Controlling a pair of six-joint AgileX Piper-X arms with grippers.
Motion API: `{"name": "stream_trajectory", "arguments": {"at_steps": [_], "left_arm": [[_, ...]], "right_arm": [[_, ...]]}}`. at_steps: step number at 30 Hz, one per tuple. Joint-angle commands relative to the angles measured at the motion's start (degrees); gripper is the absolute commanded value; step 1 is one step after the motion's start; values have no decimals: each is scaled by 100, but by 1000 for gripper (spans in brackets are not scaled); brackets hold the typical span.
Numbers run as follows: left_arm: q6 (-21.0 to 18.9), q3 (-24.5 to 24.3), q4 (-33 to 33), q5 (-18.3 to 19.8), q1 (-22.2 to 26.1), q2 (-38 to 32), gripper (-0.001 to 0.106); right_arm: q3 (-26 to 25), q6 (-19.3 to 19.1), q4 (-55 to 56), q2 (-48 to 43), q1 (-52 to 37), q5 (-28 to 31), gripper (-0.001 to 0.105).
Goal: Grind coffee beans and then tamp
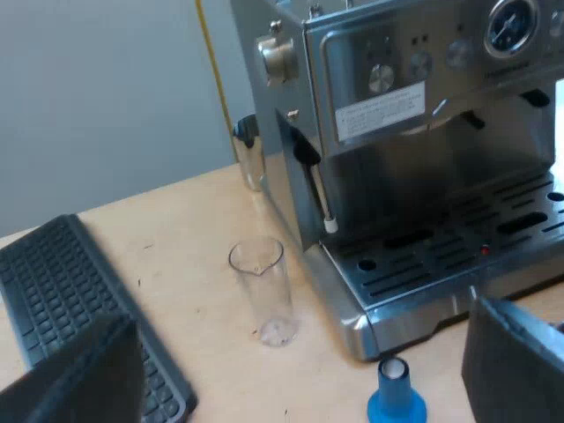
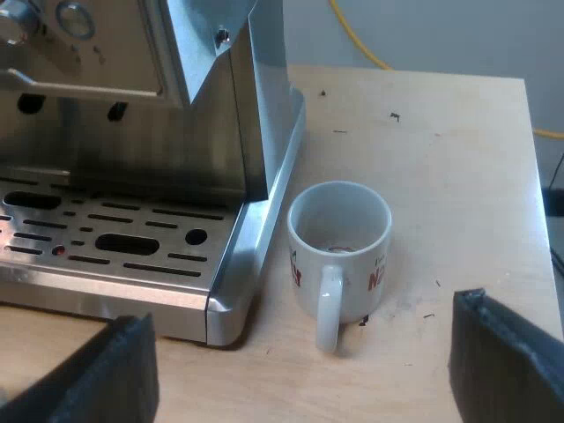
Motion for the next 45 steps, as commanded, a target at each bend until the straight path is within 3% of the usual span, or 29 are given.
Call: {"name": "stream_trajectory", "arguments": {"at_steps": [1,8,13,29,45], "left_arm": [[-61,-30,121,-131,1,-259,80],[-232,-119,513,-193,1,-542,80],[-259,-118,539,-225,1,-542,80],[-317,-74,526,-296,1,-542,80],[-386,928,22,-379,1,-542,80]], "right_arm": [[121,81,-76,-395,-23,-51,70],[485,411,-76,-1260,-23,-51,70],[721,1002,17,-1683,-23,-50,70],[871,993,-154,-1669,-23,-123,70],[1236,945,500,-1669,-23,-129,70]]}}
